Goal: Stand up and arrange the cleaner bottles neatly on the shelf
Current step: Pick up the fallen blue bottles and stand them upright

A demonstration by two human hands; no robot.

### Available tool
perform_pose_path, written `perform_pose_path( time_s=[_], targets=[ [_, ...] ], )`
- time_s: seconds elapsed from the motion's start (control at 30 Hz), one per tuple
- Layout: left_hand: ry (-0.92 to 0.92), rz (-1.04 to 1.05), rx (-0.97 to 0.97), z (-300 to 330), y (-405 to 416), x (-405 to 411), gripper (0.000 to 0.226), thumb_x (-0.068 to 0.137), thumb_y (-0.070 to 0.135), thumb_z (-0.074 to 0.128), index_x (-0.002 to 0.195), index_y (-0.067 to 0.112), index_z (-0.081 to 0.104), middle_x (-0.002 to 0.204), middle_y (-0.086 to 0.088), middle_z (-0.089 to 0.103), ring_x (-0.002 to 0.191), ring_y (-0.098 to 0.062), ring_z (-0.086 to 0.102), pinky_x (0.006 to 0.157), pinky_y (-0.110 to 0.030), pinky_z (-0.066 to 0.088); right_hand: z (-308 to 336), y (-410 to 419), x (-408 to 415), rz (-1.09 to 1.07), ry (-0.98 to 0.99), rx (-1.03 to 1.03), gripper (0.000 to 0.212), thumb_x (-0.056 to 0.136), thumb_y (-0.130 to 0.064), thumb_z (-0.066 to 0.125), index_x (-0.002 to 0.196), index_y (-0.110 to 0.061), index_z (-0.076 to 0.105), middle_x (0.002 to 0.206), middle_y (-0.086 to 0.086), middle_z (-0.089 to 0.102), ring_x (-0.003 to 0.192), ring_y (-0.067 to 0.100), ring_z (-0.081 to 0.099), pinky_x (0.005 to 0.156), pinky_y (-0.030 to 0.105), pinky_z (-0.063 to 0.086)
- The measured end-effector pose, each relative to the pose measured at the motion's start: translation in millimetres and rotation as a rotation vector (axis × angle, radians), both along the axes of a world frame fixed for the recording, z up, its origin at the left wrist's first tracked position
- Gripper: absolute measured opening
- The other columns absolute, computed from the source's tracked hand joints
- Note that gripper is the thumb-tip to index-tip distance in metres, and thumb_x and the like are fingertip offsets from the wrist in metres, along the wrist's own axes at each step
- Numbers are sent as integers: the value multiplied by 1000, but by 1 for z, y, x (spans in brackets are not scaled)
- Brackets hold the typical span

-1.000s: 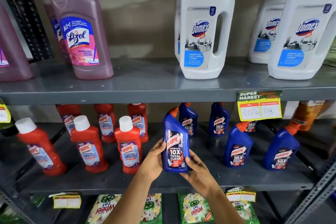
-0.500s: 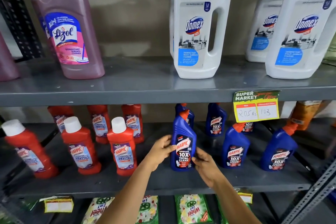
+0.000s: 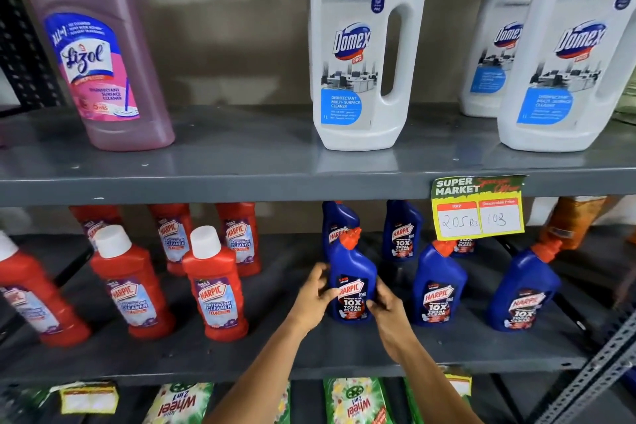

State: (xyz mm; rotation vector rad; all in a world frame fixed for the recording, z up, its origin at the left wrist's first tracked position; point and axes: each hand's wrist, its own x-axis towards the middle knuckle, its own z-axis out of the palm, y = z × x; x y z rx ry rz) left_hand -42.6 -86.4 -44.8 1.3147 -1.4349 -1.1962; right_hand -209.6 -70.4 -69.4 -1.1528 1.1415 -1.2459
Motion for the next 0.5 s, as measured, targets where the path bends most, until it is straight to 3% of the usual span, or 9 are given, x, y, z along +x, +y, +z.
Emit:
perform_pose_path(
  time_s=[0.1,0.3,0.4,0.5],
  targets=[
    [-45,-8,12,3,0,-1,45,91,2,53,128,21,38,110,8,59,99,2,57,65,-8,51,-3,1,0,0,29,10,64,86,20,44,141,-13,40,129,6,59,110,9,60,85,19,55],
    [-64,63,-54,-3,19,-5,33,86,4,60,115,15,48,109,2,62,97,0,62,71,-5,49,-5,12,12,-121,163,41,67,85,21,42,143,-10,35,138,13,52,126,25,50,108,42,41],
    [-198,237,-159,-13,43,10,29,85,15,63,113,12,55,101,6,65,89,-12,67,77,-21,54,-9,37,37,-431,251,62,64,80,24,42,139,-2,39,137,22,47,124,36,48,108,46,39],
    [-312,397,-293,-19,70,43,9,84,11,57,91,14,61,76,0,67,67,-16,64,68,-35,55,-9,69,71,-644,239,86,60,72,28,44,127,5,47,126,28,47,117,42,45,100,47,38]
  ],
)
